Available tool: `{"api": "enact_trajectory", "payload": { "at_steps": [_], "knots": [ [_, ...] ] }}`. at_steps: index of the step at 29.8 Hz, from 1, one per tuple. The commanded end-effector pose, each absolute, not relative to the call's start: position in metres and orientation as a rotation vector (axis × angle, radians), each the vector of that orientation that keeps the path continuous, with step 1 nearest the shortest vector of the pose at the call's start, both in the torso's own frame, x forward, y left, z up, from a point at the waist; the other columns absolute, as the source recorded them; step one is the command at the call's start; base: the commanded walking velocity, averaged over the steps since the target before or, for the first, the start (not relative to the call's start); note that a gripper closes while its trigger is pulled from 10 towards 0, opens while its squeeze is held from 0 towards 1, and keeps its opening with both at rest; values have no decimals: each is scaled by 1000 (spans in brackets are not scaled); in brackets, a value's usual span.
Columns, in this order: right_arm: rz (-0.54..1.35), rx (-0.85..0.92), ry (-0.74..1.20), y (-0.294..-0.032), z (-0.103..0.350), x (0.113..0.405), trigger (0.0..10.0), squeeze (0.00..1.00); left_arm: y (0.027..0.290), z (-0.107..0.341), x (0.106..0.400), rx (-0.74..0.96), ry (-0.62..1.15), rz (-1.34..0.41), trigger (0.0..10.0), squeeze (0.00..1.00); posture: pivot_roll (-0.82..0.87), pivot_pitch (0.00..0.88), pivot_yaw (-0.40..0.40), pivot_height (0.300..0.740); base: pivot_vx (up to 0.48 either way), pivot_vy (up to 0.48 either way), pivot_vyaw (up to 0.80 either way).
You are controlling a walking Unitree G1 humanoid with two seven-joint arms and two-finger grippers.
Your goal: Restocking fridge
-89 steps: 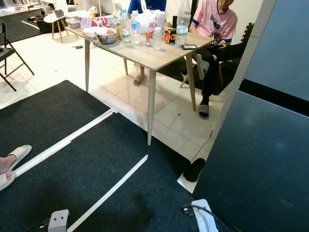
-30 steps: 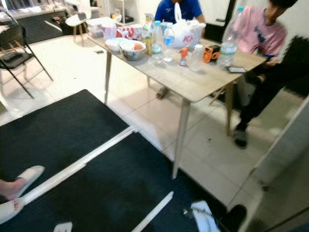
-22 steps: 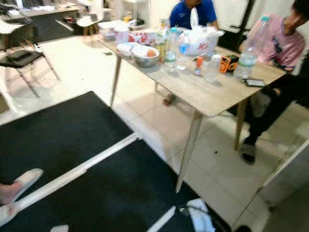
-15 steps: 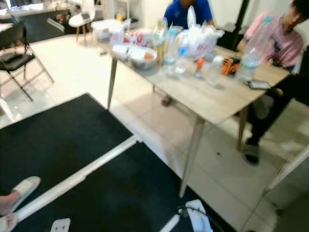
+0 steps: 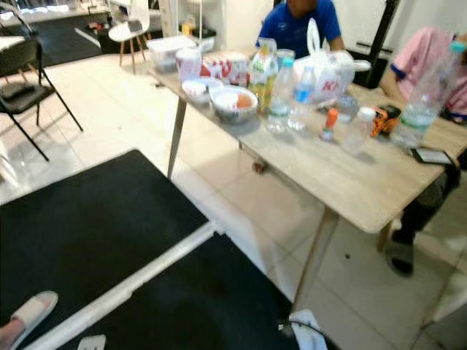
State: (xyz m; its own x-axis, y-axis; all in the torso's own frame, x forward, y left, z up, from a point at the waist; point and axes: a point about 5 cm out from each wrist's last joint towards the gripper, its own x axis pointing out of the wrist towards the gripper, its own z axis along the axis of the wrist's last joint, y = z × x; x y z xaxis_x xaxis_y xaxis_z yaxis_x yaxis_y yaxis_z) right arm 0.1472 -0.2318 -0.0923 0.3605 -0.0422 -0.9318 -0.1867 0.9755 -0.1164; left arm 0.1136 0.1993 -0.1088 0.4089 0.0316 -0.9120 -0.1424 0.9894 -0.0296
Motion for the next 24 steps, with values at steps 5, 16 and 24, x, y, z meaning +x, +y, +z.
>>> {"api": "enact_trajectory", "payload": {
  "at_steps": [5, 16, 24],
  "knots": [
    [101, -212, 1193, -227, -93, 148, 10000, 0, 201, -109, 112, -99, 1148, 111, 10000, 0, -8, 0, 35, 740, 420, 0, -793],
    [101, -208, 1187, -225, -93, 149, 10000, 0, 201, -109, 111, -98, 1151, 111, 10000, 0, -8, 0, 36, 740, 417, 0, -129],
    [102, -206, 1182, -222, -93, 152, 10000, 0, 201, -110, 110, -116, 1152, 133, 10000, 0, -8, 0, 37, 740, 185, 0, 0]
  ]
}}
